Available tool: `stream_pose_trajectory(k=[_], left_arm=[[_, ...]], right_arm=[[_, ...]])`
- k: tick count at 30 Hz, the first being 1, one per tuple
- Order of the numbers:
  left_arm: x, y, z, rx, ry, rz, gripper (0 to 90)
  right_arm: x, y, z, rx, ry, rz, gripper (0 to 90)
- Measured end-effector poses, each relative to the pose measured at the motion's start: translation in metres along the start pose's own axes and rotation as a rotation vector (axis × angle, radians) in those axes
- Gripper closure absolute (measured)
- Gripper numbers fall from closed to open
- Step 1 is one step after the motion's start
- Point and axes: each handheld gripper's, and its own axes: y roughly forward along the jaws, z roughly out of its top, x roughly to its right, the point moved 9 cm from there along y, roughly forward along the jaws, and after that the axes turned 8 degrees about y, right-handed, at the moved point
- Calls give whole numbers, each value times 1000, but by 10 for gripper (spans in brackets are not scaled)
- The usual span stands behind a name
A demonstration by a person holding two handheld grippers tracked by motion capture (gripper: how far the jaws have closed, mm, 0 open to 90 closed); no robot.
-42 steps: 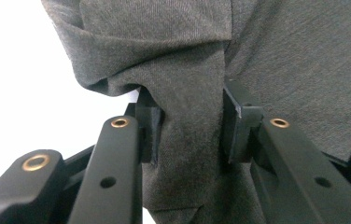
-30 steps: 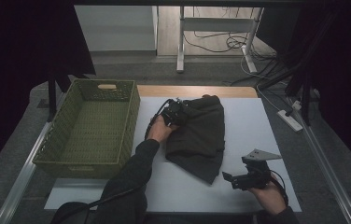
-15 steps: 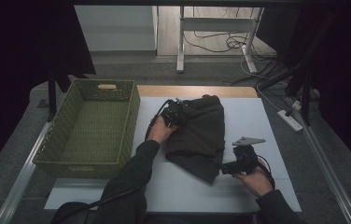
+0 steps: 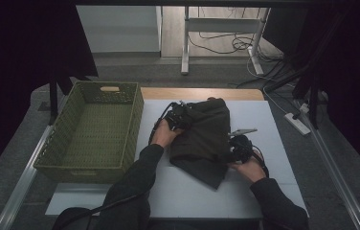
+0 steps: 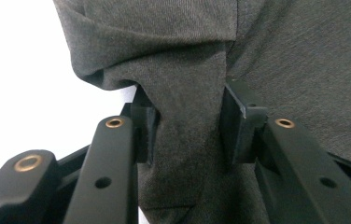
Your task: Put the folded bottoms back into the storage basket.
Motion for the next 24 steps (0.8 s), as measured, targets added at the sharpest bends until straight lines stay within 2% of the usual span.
stream_pose_trajectory(k=[5, 10, 14, 19, 21, 24], left_arm=[[0, 0, 0, -2, -2, 0, 595], [0, 1, 0, -4, -8, -1, 581], [0, 1, 0, -4, -18, -4, 577], [0, 1, 0, -14, -47, -12, 586], [0, 1, 1, -12, -59, -13, 595], [0, 0, 0, -7, -68, -17, 608]], right_arm=[[2, 15, -3, -55, 7, 11, 0], [-8, 22, -3, -77, -43, 35, 0], [-13, 25, -2, -91, -77, 24, 7], [-15, 24, 0, -100, -90, 37, 91], [-18, 21, 1, -100, -97, 55, 210], [-20, 20, 3, -105, -96, 84, 340]])
